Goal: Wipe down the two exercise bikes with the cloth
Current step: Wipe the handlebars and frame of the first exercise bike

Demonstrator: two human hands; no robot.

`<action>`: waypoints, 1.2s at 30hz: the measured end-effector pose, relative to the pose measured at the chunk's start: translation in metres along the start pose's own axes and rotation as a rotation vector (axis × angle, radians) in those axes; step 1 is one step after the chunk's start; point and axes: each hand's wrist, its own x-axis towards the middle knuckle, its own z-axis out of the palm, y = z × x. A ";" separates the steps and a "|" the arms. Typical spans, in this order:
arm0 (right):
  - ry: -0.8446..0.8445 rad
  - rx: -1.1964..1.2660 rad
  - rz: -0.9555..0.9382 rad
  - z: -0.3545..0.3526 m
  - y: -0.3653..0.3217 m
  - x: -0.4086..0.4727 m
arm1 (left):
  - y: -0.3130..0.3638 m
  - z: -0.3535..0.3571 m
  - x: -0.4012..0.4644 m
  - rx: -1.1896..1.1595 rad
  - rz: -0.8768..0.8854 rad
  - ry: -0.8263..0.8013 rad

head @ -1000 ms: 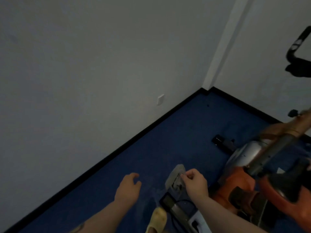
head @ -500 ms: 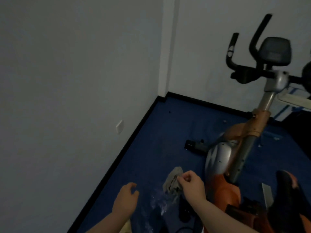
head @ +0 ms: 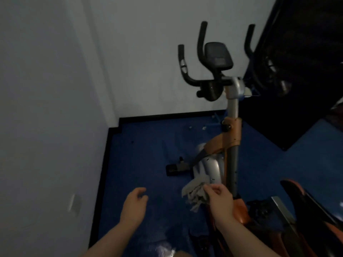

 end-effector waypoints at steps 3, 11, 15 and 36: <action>0.115 0.107 -0.055 -0.001 -0.041 0.019 | 0.042 0.013 0.027 -0.105 0.055 -0.071; 0.211 0.270 -0.301 -0.003 -0.160 0.107 | 0.185 0.025 0.111 -0.285 0.346 -0.127; 0.187 0.230 -0.516 0.002 -0.225 0.164 | 0.266 0.034 0.162 -0.377 0.488 -0.064; 0.142 -0.742 -1.025 0.082 -0.262 0.278 | 0.354 0.092 0.272 -0.592 0.515 -0.164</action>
